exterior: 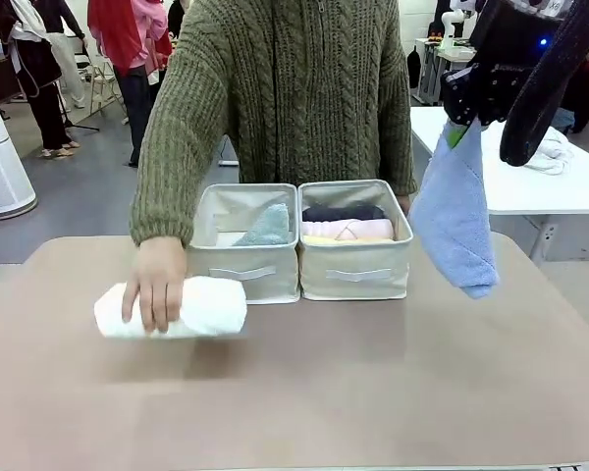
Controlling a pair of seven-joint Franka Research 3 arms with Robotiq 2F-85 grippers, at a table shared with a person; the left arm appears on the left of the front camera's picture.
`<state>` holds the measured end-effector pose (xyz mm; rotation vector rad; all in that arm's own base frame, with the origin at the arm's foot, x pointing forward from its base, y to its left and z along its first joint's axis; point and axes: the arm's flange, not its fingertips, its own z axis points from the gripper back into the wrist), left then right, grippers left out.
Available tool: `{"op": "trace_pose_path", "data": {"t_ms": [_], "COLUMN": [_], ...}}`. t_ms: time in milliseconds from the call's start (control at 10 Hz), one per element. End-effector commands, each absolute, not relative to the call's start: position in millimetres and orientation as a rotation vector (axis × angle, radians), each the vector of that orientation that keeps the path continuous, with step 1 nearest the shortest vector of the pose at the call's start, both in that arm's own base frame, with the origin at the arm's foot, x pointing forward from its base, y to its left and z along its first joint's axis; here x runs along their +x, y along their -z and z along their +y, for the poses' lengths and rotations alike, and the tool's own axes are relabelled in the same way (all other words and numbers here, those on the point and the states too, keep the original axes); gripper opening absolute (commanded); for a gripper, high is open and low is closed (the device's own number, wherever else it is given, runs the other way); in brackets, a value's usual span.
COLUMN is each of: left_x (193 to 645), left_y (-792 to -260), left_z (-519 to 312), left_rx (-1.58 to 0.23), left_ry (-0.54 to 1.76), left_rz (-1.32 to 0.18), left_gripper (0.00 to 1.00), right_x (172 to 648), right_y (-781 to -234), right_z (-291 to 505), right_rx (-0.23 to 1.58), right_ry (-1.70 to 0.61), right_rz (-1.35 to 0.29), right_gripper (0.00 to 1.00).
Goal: Sort the towels based on their folding style.
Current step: Pick up another triangle-folded towel from the table and place it in the left Fabric basket.
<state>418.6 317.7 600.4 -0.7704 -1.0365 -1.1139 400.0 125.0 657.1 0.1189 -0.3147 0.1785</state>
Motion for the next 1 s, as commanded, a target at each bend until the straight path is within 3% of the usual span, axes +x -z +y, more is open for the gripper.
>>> {"op": "trace_pose_path", "data": {"t_ms": [0, 100, 200, 400, 600, 900], "left_x": [415, 415, 415, 415, 415, 415], "left_y": [-601, -601, -601, -601, -601, -601], "left_z": [317, 317, 317, 317, 317, 317], "left_rx": [-0.761, -0.761, -0.761, -0.761, -0.761, -0.761], "left_ry": [1.111, 1.111, 1.111, 1.111, 1.111, 1.111], "left_rz": [-1.022, -1.022, -1.022, -1.022, -1.022, -1.022], "left_gripper": [1.0, 1.0, 1.0, 1.0, 1.0, 1.0], "right_x": [399, 399, 400, 351, 254, 242], "right_y": [-657, -657, -657, -673, -686, -679], "right_z": [122, 122, 124, 33, -65, -86], "right_rx": [0.118, 0.118, 0.119, 0.105, 0.162, 0.203], "right_ry": [-0.166, -0.166, -0.177, -0.069, 0.157, 0.189], "right_rz": [-0.307, -0.307, -0.312, -0.287, -0.413, -0.433], "right_gripper": [0.0, 0.0, 0.16, 0.16, 0.16, 0.16]}}
